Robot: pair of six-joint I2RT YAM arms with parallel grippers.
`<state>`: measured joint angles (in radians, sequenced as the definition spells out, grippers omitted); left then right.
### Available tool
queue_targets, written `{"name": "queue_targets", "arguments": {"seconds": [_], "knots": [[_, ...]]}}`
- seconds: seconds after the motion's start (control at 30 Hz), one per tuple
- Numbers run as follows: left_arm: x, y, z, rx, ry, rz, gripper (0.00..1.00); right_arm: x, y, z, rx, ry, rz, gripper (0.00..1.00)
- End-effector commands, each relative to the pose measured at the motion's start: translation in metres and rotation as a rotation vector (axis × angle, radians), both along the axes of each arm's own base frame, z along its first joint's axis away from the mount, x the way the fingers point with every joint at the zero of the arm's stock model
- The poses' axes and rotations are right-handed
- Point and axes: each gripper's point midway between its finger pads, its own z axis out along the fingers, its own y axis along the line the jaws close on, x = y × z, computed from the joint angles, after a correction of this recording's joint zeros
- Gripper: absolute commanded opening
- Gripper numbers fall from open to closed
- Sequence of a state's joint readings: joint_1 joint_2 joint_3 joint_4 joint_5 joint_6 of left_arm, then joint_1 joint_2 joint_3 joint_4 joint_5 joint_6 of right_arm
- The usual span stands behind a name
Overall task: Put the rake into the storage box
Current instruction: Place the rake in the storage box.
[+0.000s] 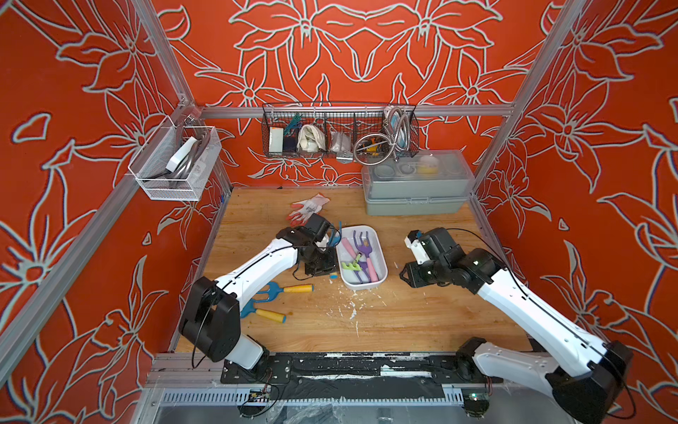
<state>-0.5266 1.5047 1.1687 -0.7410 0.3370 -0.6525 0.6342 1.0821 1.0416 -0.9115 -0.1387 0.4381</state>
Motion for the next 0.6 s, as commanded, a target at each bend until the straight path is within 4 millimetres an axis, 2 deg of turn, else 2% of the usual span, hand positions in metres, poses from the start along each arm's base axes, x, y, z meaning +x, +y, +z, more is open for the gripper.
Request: {"name": "queue_targets", "arguments": {"seconds": [0.0,0.13,0.33,0.57], "knots": [[-0.005,-0.031,0.017,-0.086,-0.02,0.015,0.03,-0.008,-0.011,-0.004,-0.025,0.016,-0.027,0.39],[-0.007,-0.061,0.019,-0.117,-0.016,-0.009,0.03,-0.014,-0.019,-0.002,-0.034,0.004,-0.035,0.39],[0.004,-0.092,0.012,-0.155,0.019,-0.006,0.04,-0.021,-0.027,0.001,-0.044,-0.005,-0.036,0.39],[0.017,-0.114,0.003,-0.169,0.04,0.009,0.06,-0.027,-0.035,0.003,-0.062,-0.012,-0.038,0.4]]}}
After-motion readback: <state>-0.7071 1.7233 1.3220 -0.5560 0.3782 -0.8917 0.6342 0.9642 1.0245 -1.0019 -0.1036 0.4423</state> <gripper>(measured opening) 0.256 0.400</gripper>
